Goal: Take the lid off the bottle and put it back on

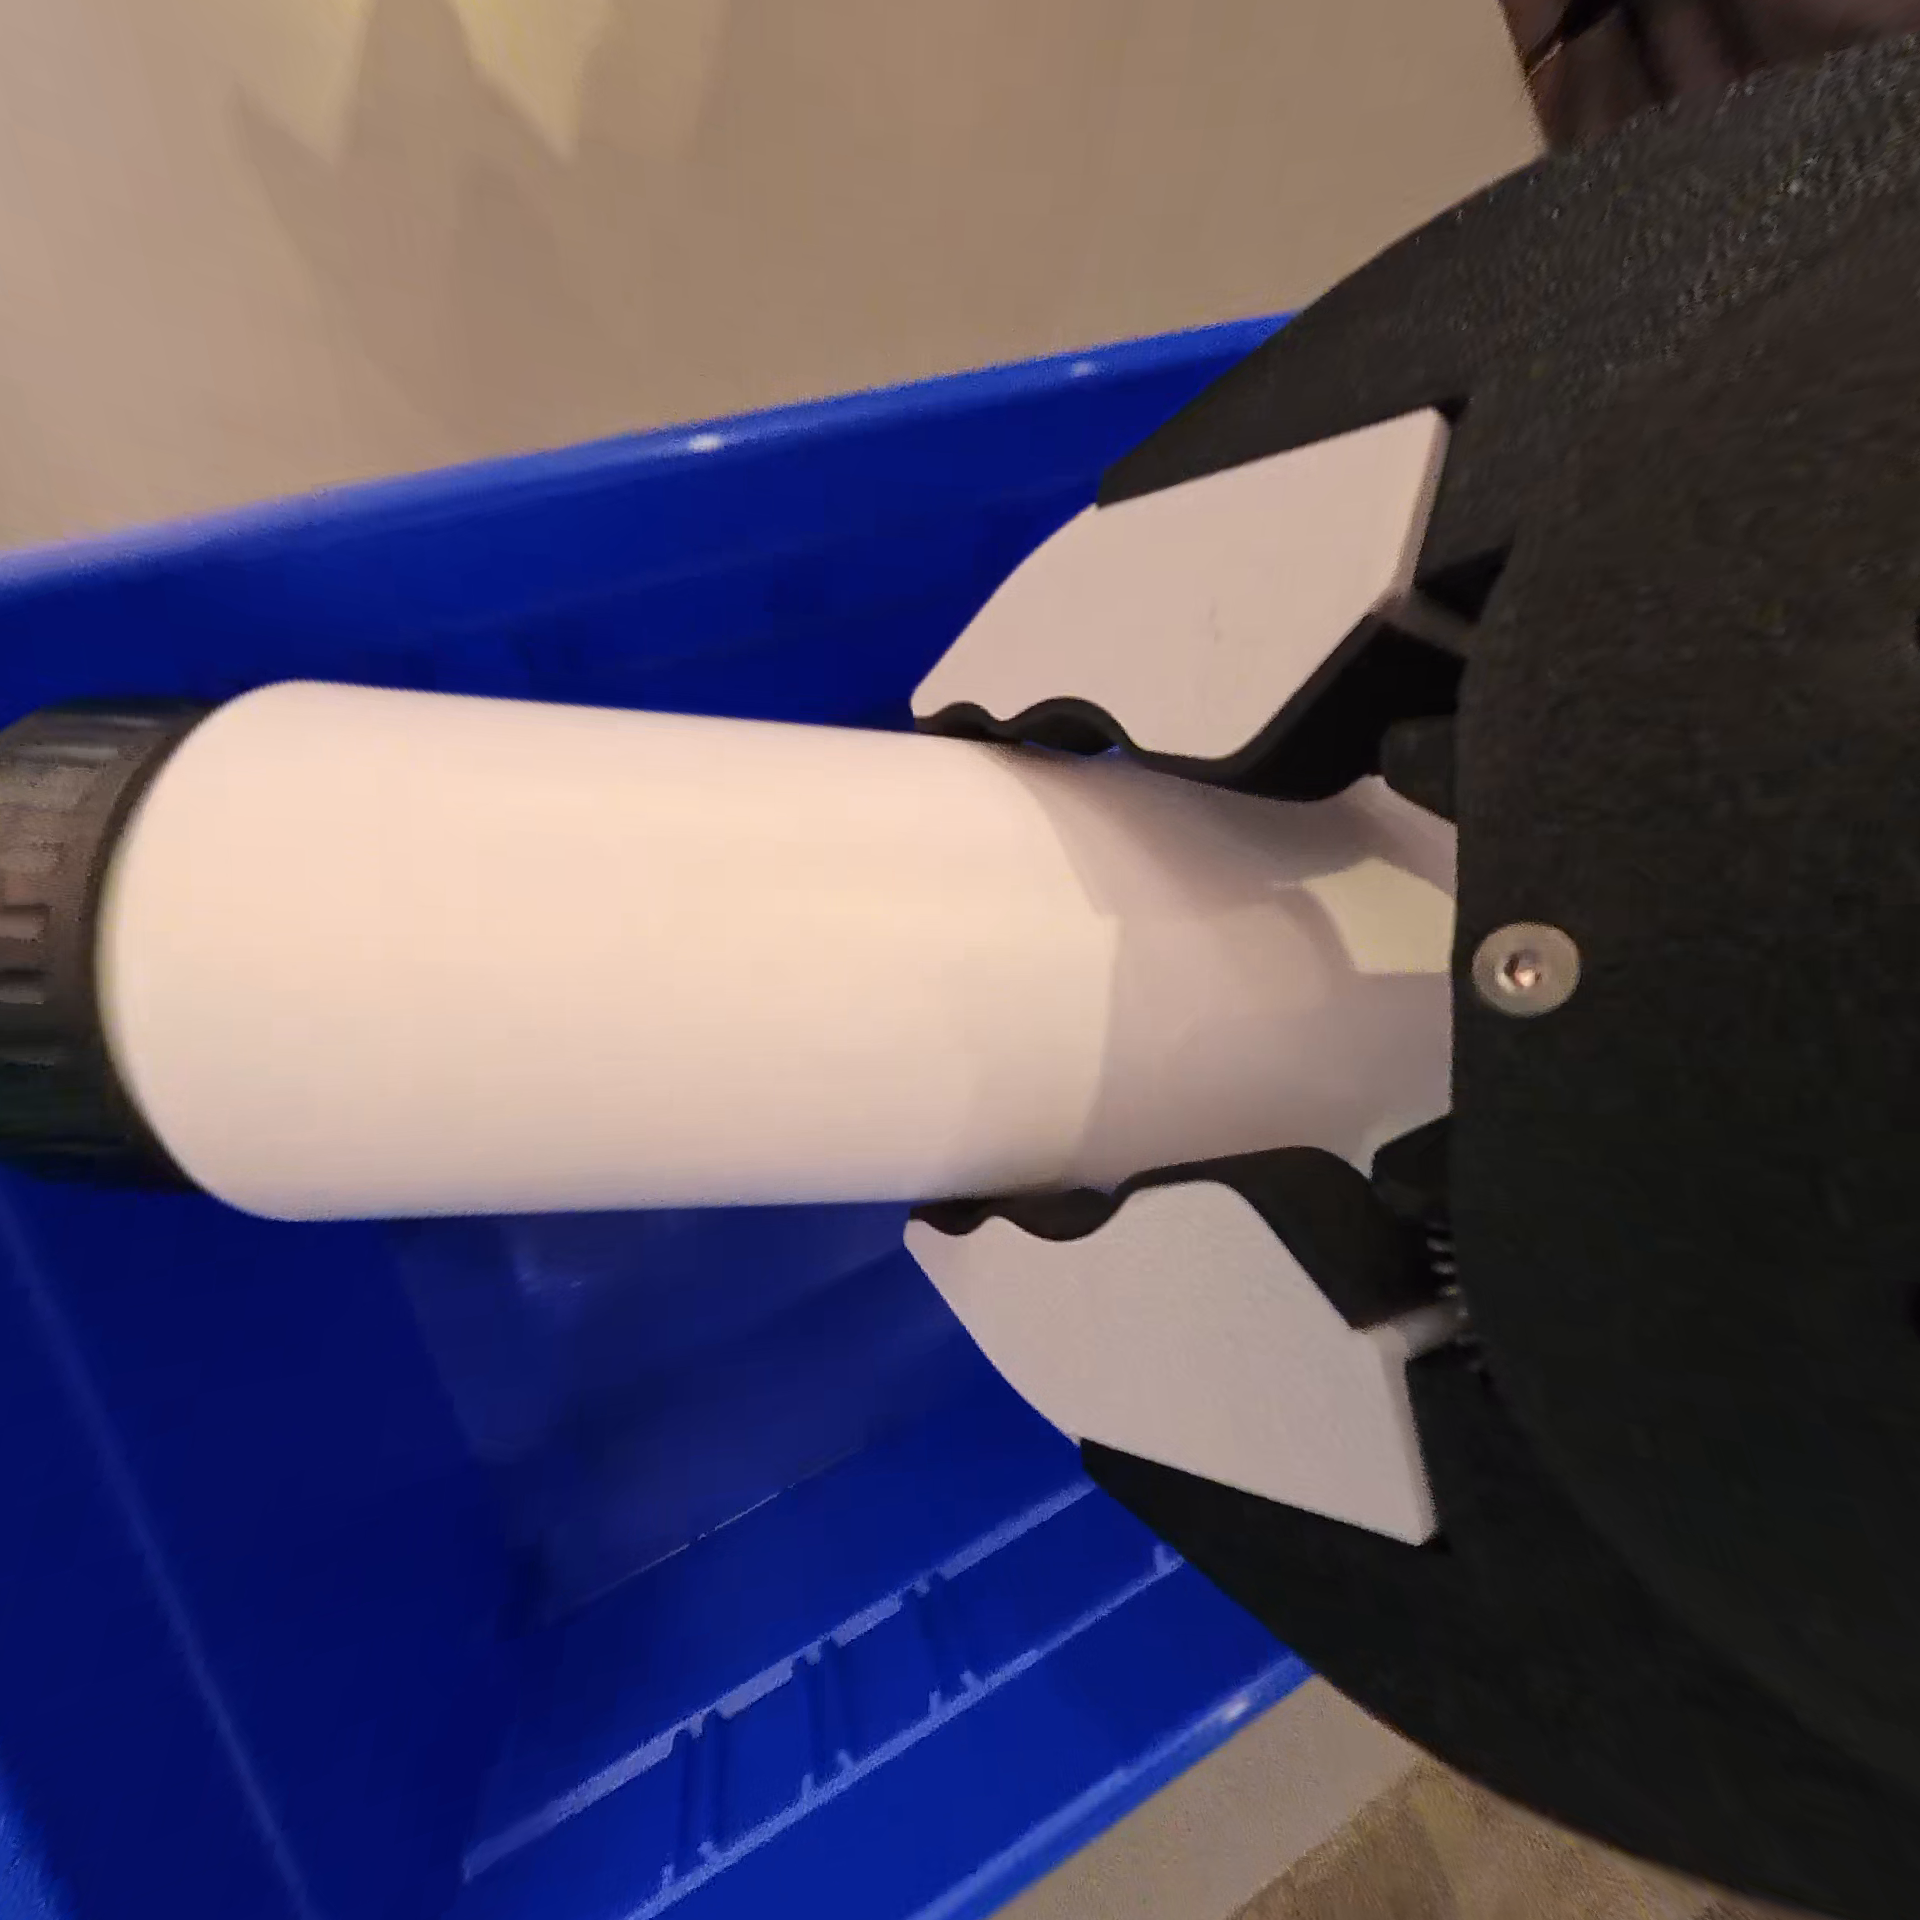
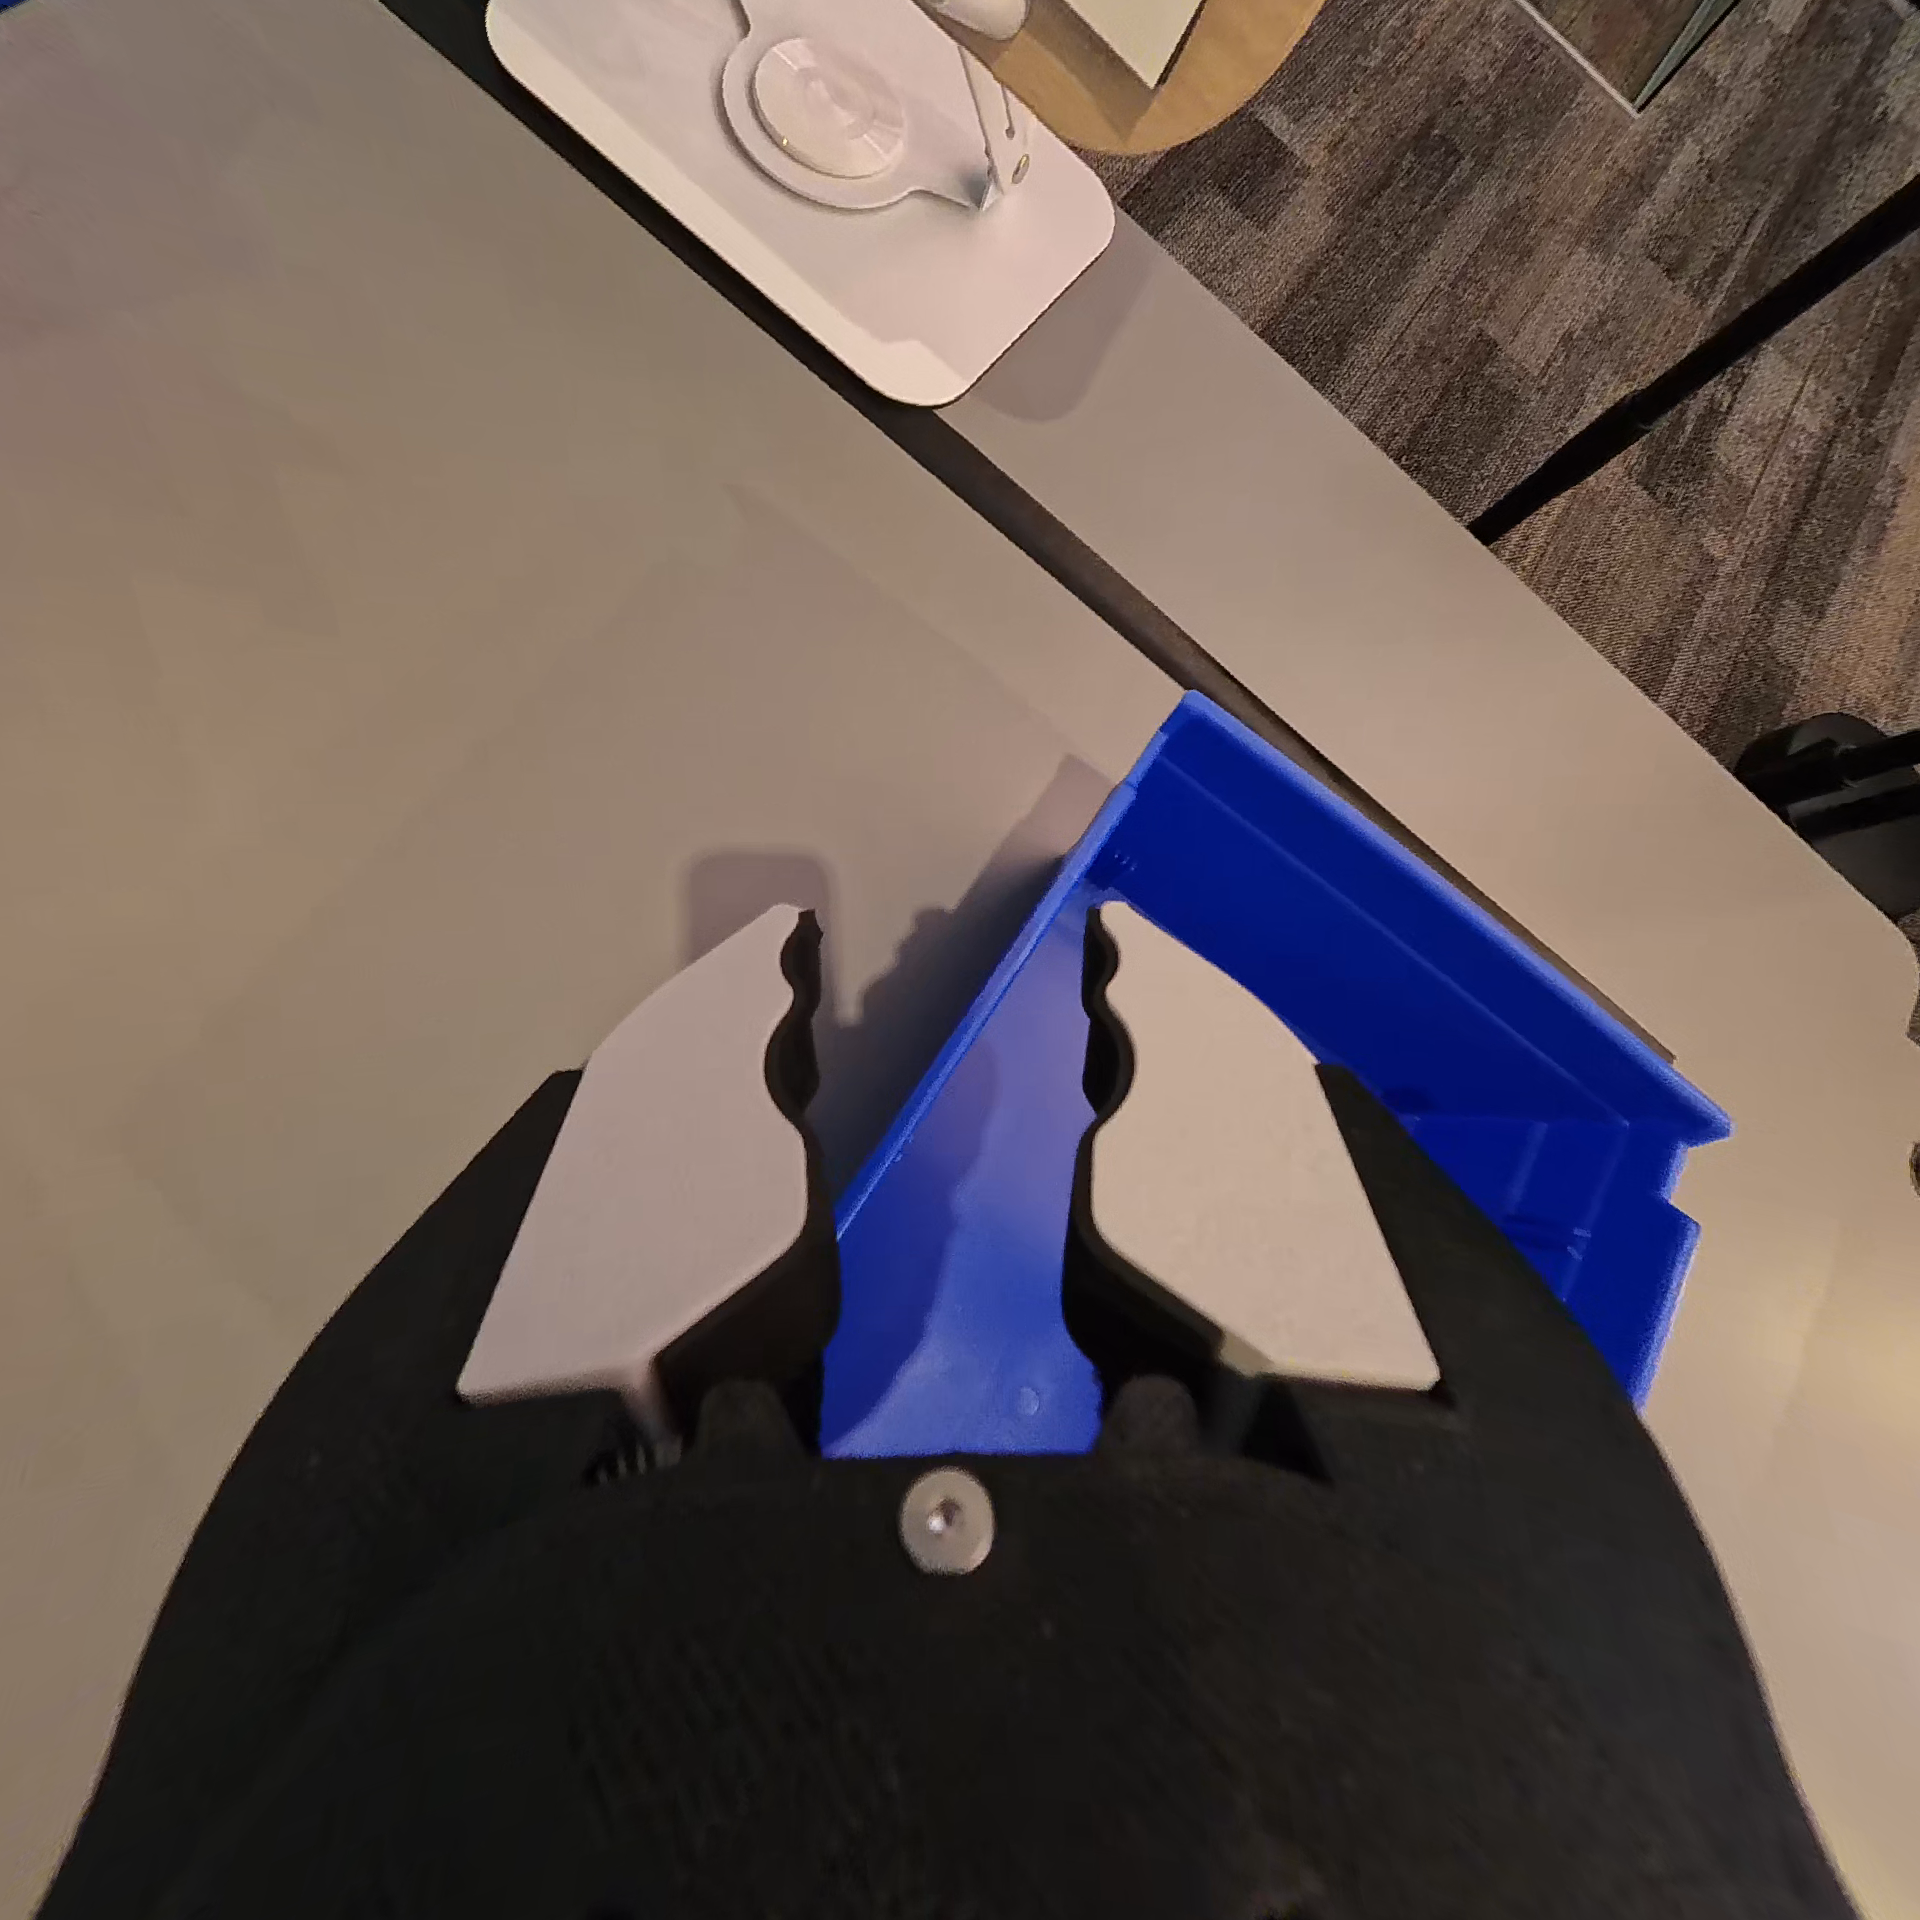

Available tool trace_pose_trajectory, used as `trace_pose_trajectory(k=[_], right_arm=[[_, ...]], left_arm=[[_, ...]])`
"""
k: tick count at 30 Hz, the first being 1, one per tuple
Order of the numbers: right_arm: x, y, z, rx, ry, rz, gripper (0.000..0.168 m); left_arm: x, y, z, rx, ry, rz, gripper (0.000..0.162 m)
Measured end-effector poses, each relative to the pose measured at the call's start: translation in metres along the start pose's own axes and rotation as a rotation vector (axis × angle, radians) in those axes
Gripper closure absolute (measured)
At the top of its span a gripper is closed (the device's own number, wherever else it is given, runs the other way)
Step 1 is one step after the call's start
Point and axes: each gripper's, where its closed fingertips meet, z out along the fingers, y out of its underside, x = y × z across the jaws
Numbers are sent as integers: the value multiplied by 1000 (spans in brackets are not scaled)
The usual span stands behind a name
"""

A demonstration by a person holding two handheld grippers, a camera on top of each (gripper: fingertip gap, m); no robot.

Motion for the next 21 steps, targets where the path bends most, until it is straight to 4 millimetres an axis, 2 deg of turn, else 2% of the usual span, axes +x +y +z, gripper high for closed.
trace_pose_trajectory(k=[2, 4, 8, 11, 15, 18, 21], right_arm=[[-1, 1, 1, -7, -3, -2, 118], [-2, 2, 3, -15, -6, -2, 118], [-5, 6, 8, -41, -15, -7, 118], [-7, 8, 10, -56, -19, -13, 118], [-7, 10, 12, -67, -26, -15, 118], [-7, 14, 15, -87, -29, -15, 118], [-8, 16, 18, -102, -34, -19, 118]], left_arm=[[3, 0, -10, 39, 56, -28, 78], [5, 6, -12, 23, 94, -56, 78], [5, 22, 7, -107, 81, -29, 78], [6, 26, 23, -174, 71, -11, 78], [-2, 32, 38, -244, -12, 56, 78], [-10, 24, 42, -232, -100, 125, 78], [-6, 11, 44, -166, -67, 132, 82]])
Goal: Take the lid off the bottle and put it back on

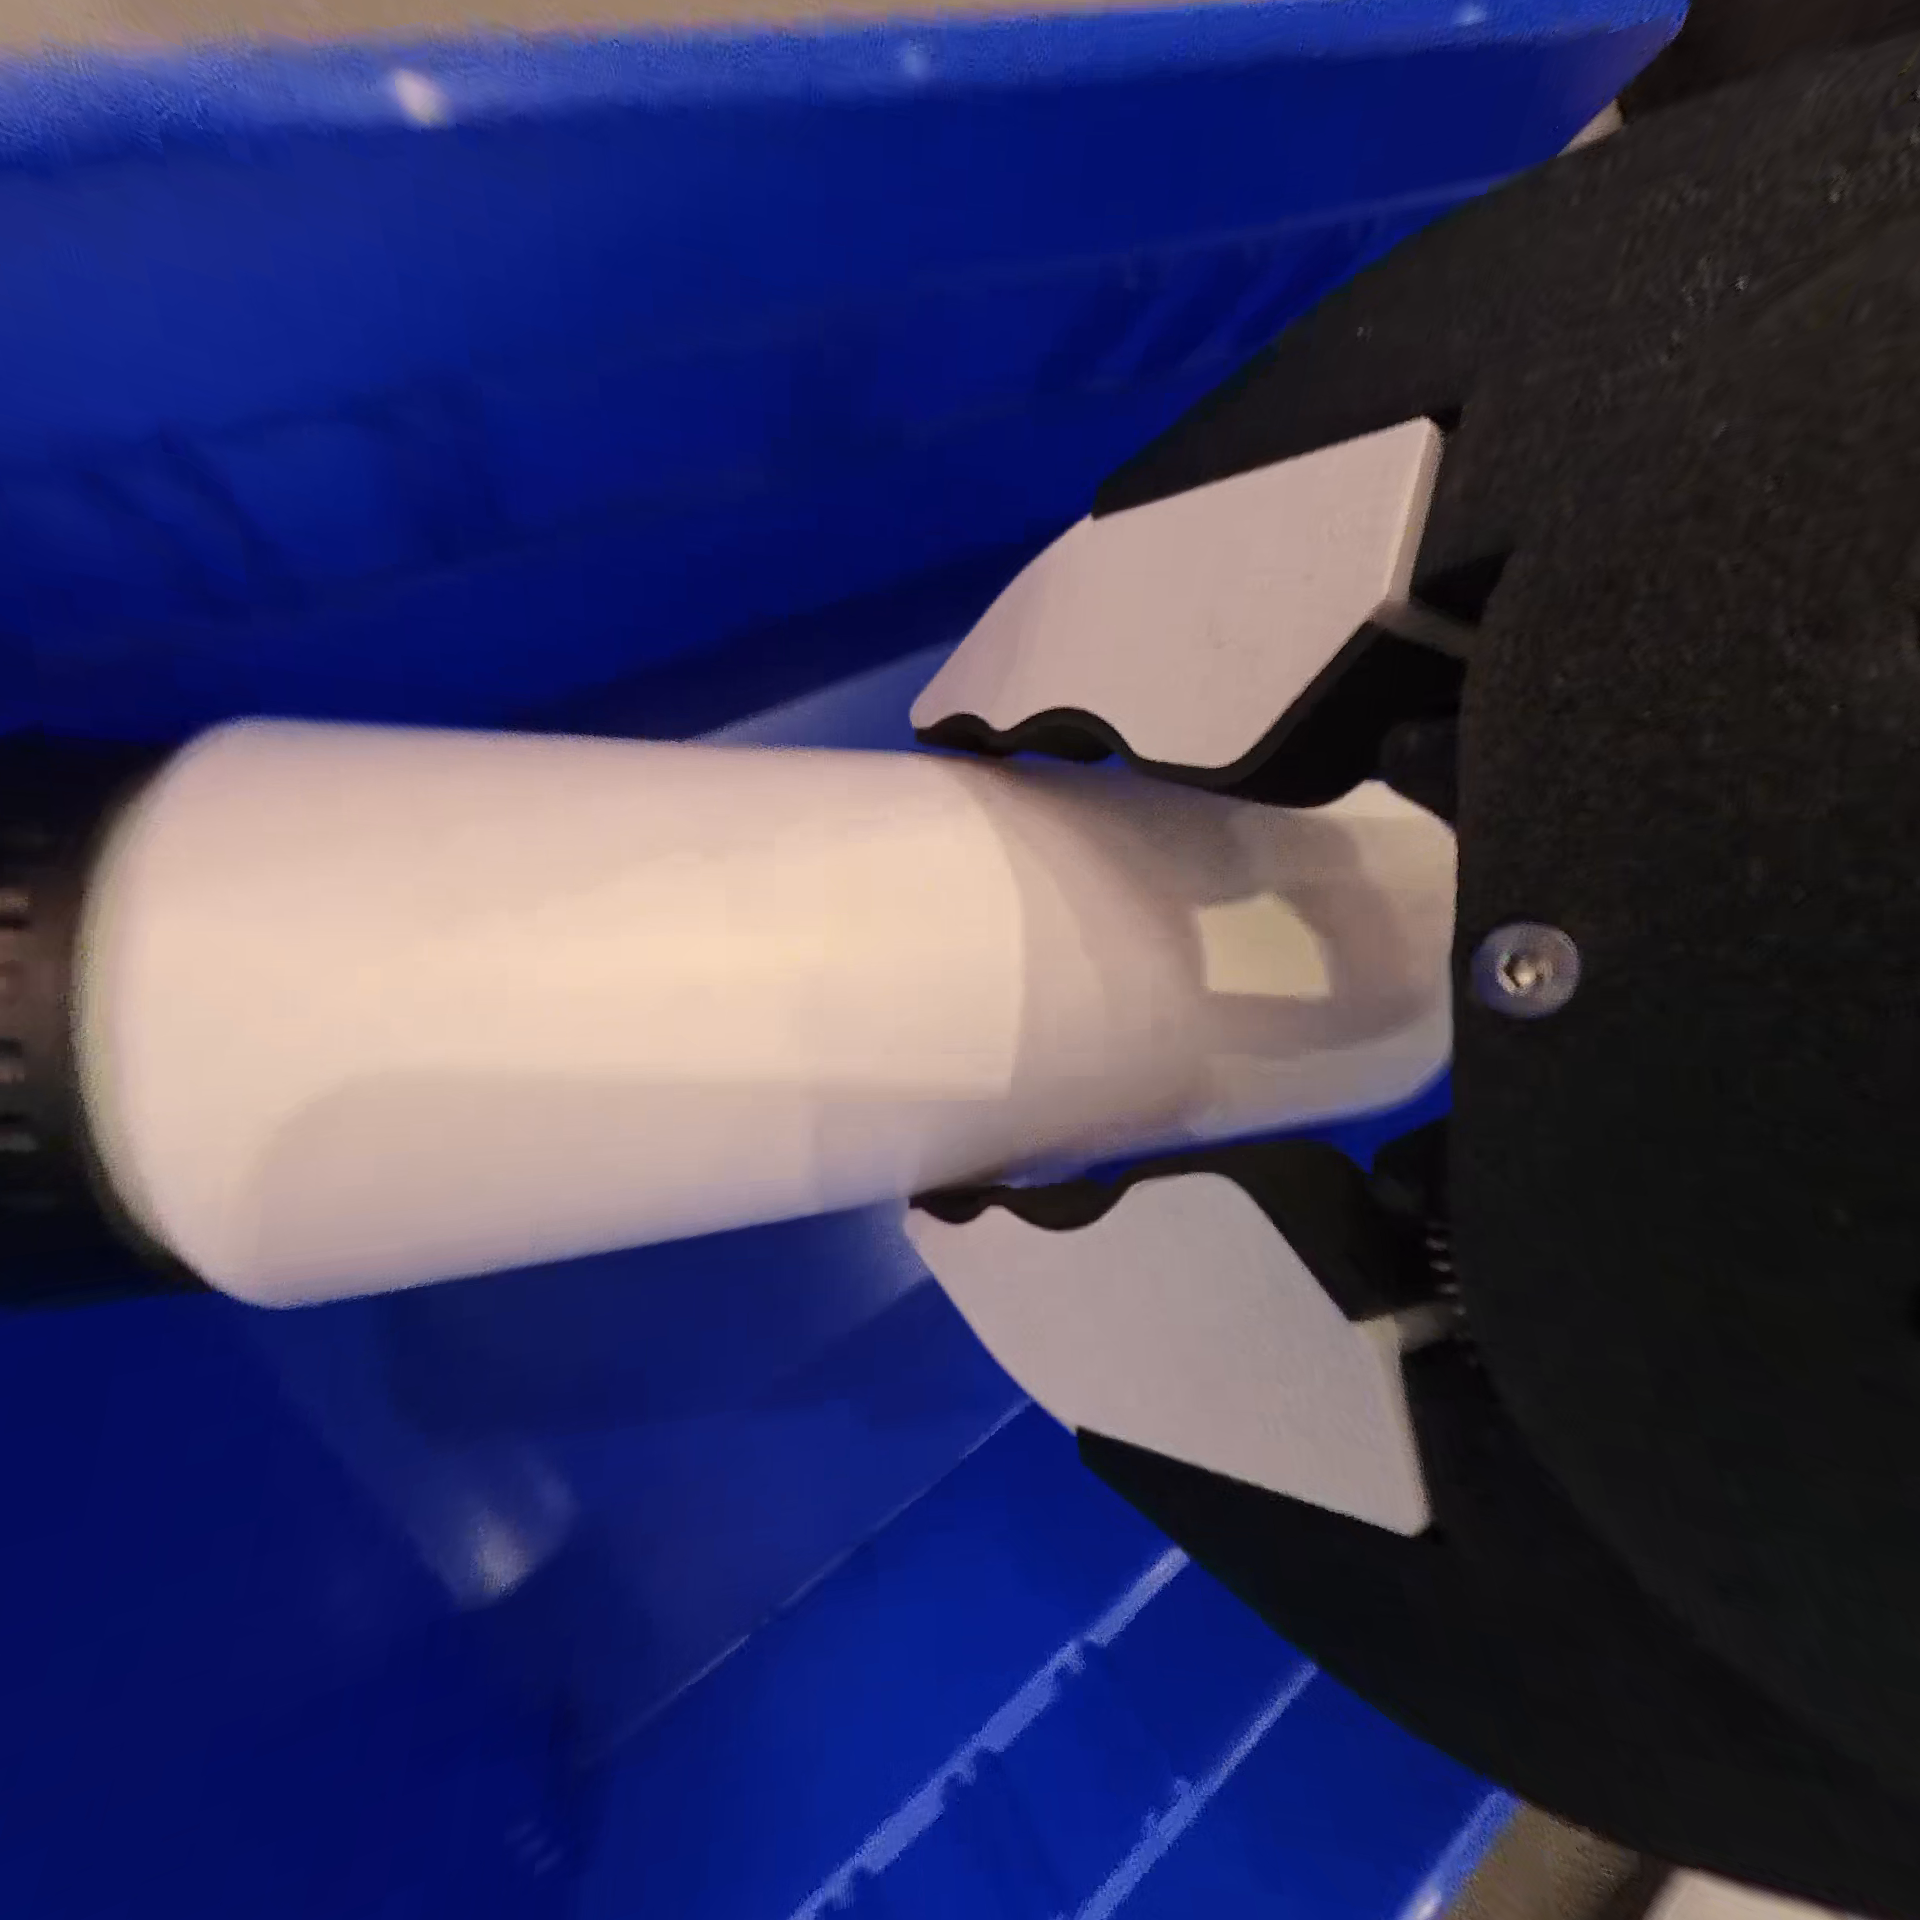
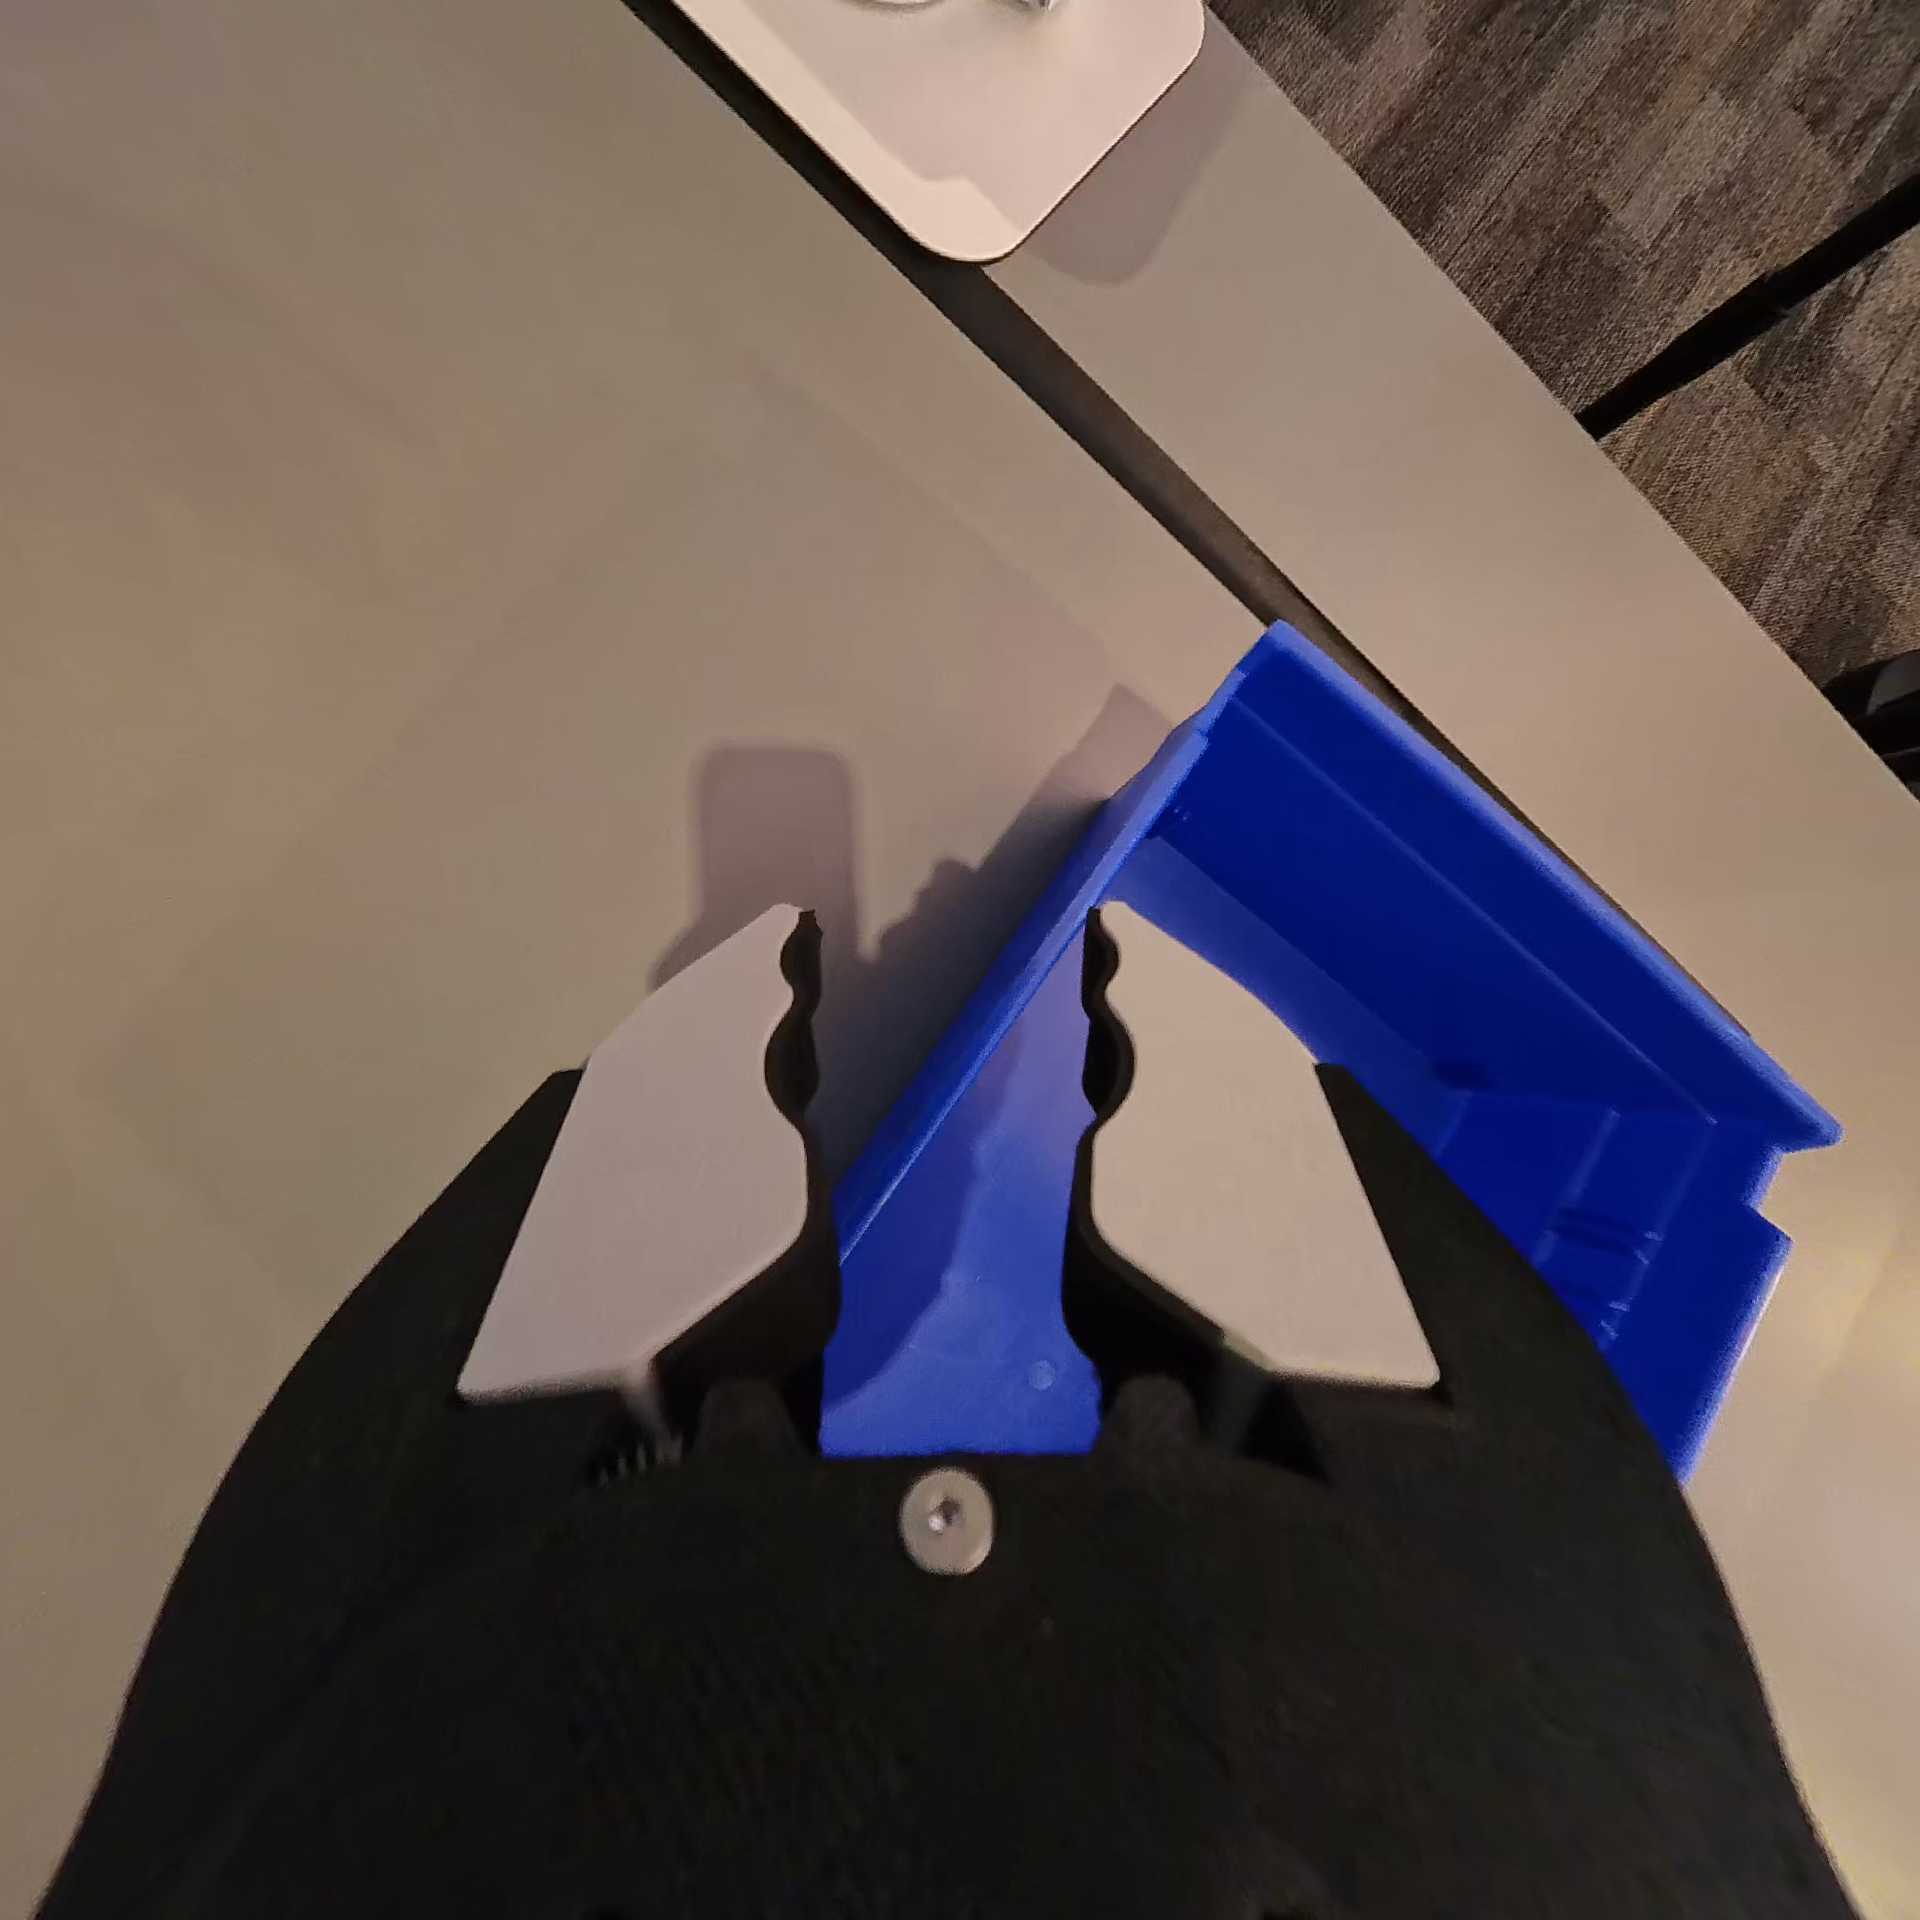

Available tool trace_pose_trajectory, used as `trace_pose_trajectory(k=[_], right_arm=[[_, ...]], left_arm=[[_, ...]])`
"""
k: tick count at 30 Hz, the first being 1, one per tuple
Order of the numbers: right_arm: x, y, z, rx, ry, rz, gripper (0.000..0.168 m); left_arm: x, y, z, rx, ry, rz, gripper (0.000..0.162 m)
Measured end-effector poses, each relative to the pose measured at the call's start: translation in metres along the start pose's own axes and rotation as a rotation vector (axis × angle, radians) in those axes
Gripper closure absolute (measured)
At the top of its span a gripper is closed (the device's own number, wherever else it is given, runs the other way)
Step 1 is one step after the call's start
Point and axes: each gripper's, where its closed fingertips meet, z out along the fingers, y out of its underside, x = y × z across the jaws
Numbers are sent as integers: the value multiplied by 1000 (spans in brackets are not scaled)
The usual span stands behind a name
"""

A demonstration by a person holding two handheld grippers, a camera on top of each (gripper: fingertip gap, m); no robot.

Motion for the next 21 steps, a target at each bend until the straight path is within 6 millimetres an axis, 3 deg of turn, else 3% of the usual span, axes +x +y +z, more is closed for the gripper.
trace_pose_trajectory(k=[5, 11, 21], right_arm=[[-1, 2, 2, -14, -5, -4, 118], [-5, 5, 6, -38, -15, -11, 118], [-6, 10, 11, -68, -22, -29, 118]], left_arm=[[2, -24, -15, 131, 2, 44, 82], [1, -17, 16, 0, 43, 1, 74], [6, -5, 5, -68, -20, 25, 75]])
